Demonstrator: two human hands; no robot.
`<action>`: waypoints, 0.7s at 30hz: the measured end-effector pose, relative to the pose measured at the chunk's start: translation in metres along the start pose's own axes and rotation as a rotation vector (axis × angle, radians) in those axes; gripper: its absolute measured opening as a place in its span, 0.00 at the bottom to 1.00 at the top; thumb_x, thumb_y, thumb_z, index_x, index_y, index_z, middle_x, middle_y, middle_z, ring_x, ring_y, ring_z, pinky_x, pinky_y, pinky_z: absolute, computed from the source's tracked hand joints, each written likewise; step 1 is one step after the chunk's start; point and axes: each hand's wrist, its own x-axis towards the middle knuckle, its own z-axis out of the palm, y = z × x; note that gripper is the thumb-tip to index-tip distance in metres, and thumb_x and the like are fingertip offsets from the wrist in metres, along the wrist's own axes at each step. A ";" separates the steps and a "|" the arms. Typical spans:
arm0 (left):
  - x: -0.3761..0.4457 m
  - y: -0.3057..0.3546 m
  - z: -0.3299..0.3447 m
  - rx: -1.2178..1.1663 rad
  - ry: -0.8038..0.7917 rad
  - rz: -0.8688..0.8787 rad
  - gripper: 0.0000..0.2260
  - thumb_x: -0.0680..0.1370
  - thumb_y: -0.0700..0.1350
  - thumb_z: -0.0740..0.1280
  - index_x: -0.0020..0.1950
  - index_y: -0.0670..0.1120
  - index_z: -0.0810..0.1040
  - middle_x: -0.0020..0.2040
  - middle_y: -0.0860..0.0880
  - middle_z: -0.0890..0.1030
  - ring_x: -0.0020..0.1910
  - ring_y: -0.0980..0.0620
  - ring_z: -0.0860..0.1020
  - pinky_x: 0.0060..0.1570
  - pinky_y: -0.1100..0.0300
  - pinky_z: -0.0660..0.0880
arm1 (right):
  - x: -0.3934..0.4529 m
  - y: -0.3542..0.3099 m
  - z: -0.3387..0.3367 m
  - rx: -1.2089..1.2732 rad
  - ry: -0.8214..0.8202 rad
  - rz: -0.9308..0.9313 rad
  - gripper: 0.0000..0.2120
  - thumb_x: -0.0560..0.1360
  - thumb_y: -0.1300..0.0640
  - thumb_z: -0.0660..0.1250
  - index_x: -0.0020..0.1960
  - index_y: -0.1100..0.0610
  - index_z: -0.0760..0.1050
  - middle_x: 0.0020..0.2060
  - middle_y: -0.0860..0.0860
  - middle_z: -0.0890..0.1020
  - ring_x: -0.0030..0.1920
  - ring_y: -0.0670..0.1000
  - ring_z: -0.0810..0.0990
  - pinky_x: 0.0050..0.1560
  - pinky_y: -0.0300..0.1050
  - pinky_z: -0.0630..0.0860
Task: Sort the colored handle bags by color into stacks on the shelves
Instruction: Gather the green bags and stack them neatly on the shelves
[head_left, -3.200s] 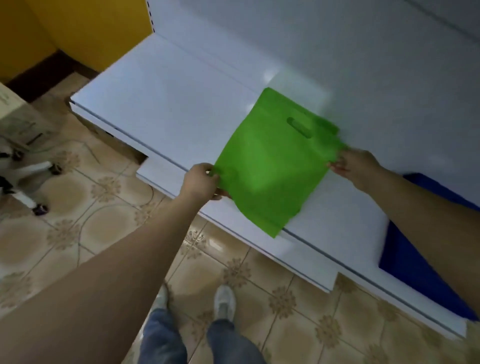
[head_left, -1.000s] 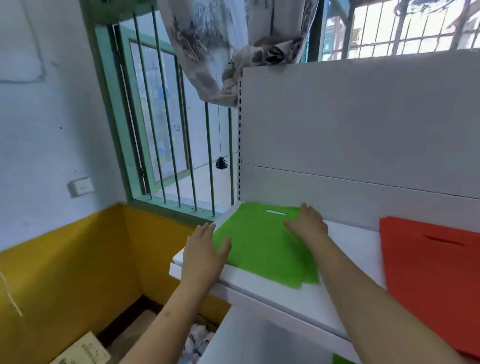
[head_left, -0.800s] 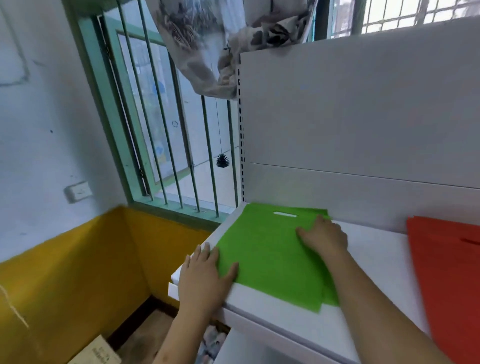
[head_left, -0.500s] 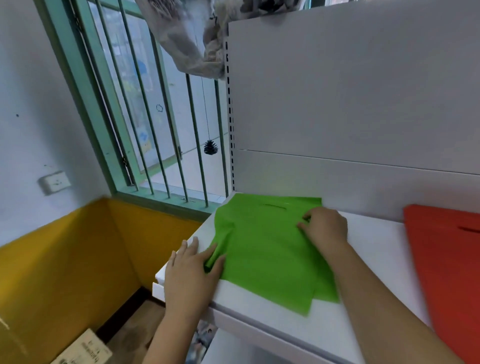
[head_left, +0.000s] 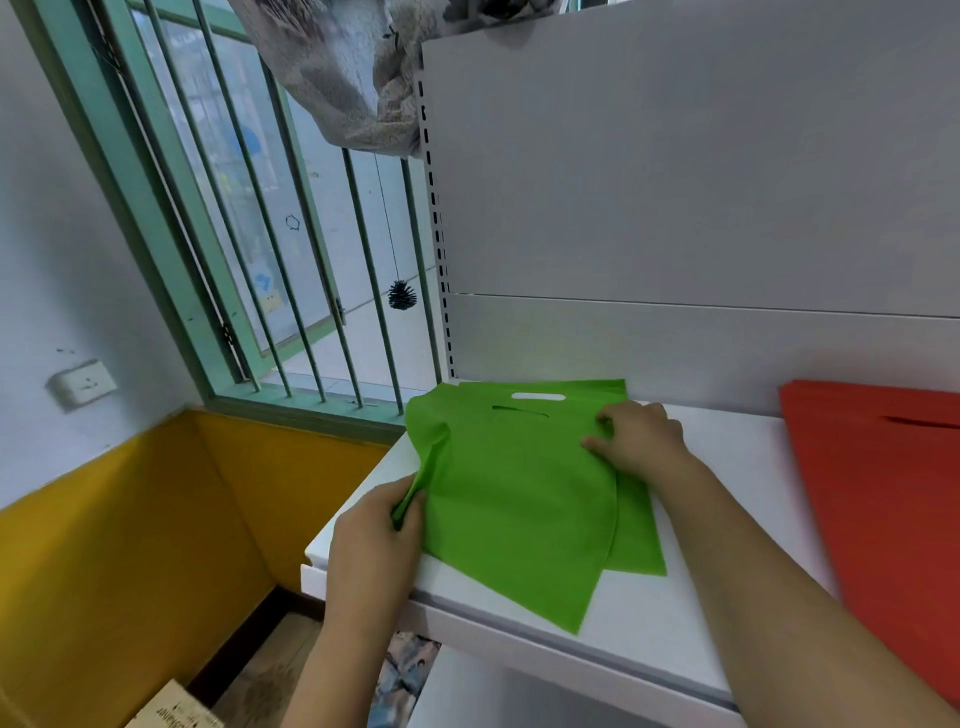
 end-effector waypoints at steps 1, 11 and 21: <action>0.000 0.001 0.000 -0.007 0.001 -0.006 0.11 0.80 0.43 0.65 0.59 0.53 0.83 0.51 0.56 0.84 0.46 0.59 0.78 0.42 0.62 0.72 | 0.000 0.000 -0.001 0.004 0.015 -0.009 0.24 0.76 0.39 0.64 0.67 0.49 0.73 0.65 0.52 0.75 0.67 0.58 0.68 0.64 0.50 0.67; 0.004 0.006 -0.011 -0.247 -0.040 -0.155 0.21 0.75 0.33 0.68 0.62 0.55 0.76 0.55 0.56 0.78 0.52 0.62 0.77 0.45 0.65 0.76 | -0.003 -0.014 -0.001 0.207 0.269 -0.148 0.13 0.79 0.48 0.64 0.55 0.55 0.80 0.52 0.53 0.82 0.54 0.56 0.78 0.51 0.47 0.75; 0.001 0.002 -0.042 -0.605 -0.072 -0.301 0.25 0.75 0.27 0.66 0.63 0.55 0.77 0.56 0.49 0.78 0.50 0.50 0.80 0.41 0.59 0.79 | -0.013 -0.038 -0.016 0.819 0.294 -0.242 0.10 0.80 0.54 0.64 0.54 0.56 0.83 0.43 0.44 0.82 0.47 0.47 0.79 0.41 0.28 0.68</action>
